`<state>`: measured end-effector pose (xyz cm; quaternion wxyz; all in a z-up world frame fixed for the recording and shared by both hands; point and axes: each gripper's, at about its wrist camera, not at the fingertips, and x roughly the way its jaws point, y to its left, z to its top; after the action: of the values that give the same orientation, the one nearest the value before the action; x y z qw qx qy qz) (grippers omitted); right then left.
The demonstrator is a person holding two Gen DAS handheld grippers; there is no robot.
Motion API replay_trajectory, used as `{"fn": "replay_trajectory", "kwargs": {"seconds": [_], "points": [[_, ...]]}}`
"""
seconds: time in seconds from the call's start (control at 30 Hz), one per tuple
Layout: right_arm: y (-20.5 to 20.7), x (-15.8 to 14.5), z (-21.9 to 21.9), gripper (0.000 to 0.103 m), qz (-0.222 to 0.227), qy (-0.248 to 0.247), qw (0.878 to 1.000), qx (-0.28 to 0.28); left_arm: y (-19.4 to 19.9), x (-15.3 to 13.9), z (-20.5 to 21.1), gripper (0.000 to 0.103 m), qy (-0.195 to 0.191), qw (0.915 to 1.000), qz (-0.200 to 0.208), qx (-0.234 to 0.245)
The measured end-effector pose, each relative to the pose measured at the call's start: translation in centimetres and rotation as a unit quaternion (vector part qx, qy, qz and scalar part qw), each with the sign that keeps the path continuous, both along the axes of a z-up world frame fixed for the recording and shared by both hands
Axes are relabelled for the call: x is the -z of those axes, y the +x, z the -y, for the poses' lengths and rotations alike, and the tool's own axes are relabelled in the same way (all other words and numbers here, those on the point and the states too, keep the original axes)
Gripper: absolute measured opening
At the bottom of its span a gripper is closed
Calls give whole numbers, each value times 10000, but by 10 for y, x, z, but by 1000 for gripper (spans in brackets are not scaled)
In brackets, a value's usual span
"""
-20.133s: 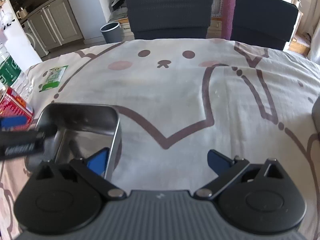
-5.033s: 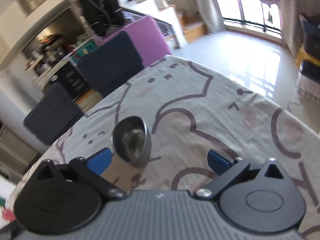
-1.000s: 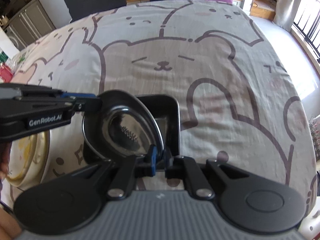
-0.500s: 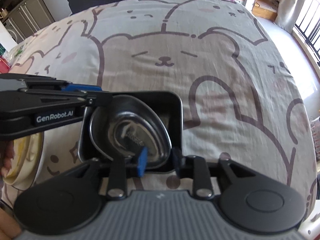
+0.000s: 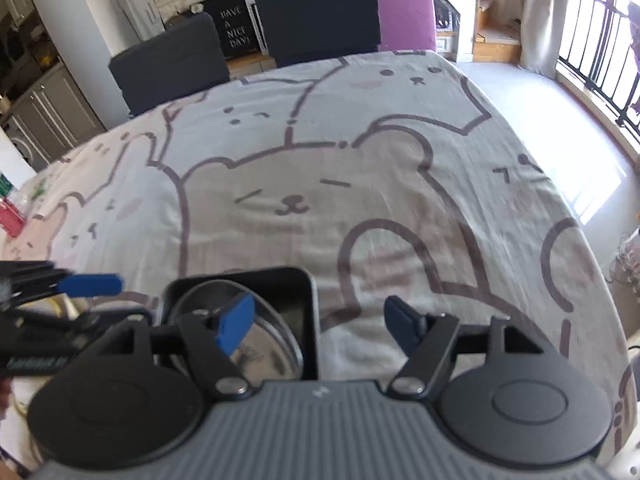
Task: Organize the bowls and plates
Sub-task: 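Lower the steel bowl into the small tin and open both tools, then close both tools on the steel tray's rim holding the nested tin and bowl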
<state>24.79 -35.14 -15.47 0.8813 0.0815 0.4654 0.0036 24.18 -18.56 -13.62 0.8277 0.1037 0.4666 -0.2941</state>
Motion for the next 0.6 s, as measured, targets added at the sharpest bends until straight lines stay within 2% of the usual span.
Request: {"fn": "replay_trajectory", "kwargs": {"seconds": [0.2,0.23,0.4,0.6], "points": [[17,19,-4,77,-245,-413,9988,54,-7,16,3,58,423,9987,54,292],[20,21,-5,77,-267,-451,9986,55,-8,16,4,61,418,9985,78,331],[30,32,-7,78,-433,-660,9968,108,-6,23,10,62,513,9975,67,486],[40,48,-15,78,-699,-1038,9921,-114,5,27,8,62,412,9985,-42,349]]}}
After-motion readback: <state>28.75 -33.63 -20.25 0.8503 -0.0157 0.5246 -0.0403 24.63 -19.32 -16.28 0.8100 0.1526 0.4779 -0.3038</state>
